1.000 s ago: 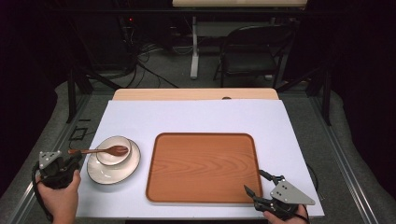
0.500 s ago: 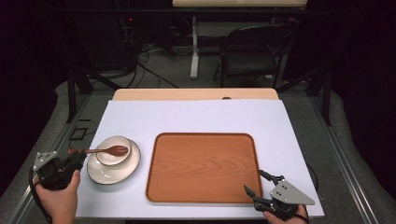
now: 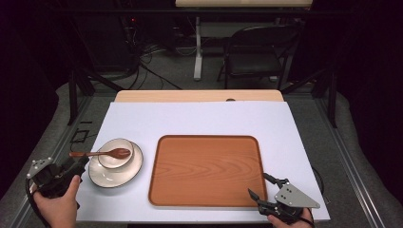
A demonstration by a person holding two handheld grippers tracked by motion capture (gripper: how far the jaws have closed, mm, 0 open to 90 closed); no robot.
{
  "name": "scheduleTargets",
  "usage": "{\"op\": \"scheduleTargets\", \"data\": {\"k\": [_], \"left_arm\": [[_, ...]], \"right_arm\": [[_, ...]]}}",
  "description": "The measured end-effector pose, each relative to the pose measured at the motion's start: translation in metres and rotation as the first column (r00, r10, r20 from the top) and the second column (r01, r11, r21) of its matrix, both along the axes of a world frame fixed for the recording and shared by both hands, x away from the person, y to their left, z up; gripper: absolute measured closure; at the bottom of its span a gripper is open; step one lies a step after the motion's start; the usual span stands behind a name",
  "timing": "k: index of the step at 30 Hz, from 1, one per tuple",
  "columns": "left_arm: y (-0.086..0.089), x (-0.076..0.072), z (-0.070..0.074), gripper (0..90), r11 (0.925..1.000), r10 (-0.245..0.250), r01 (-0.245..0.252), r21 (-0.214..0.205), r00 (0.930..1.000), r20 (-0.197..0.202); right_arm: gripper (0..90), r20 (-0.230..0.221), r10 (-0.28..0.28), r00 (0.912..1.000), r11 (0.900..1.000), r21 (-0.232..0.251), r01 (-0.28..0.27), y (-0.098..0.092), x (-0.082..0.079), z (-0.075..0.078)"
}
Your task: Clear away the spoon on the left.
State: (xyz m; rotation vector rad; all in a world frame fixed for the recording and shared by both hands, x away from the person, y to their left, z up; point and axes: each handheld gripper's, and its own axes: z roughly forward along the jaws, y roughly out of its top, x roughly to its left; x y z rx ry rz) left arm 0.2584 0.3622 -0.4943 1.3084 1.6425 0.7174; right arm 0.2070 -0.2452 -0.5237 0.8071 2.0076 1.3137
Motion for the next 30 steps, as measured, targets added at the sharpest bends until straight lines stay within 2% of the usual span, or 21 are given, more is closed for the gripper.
{"op": "scheduleTargets", "data": {"k": [8,11,15,22,27,30], "left_arm": [[0.001,0.005,-0.011,39.0,0.9999,-0.002,0.001,-0.016,0.9993,-0.037],[0.002,0.012,-0.015,38.8,0.9978,-0.012,0.009,-0.066,0.999,-0.044],[0.003,0.02,-0.02,38.6,0.996,-0.009,0.004,-0.089,0.9984,-0.055],[0.002,0.032,-0.025,38.6,0.9943,-0.006,0.0,-0.107,0.9987,-0.051],[0.002,0.04,-0.027,38.6,0.9887,-0.009,0.002,-0.15,0.9988,-0.049],[0.0,0.044,-0.027,38.7,0.9892,-0.007,-0.001,-0.147,0.9989,-0.048]], "right_arm": [[30.6,-0.001,0.0,1.0,1.0,-0.001,0.0,0.001,0.0,0.0],[30.7,0.001,-0.001,1.0,1.0,-0.002,0.001,0.001,0.0,0.0],[30.6,0.0,0.0,1.0,1.0,-0.001,0.0,0.0,0.0,0.0],[30.7,0.001,-0.001,1.0,1.0,-0.003,0.001,-0.001,0.0,0.0],[30.7,-0.003,0.0,1.0,1.0,-0.002,0.0,0.0,0.0,0.0],[30.7,-0.004,0.001,1.0,1.0,-0.002,-0.001,0.0,0.0,0.0]]}}
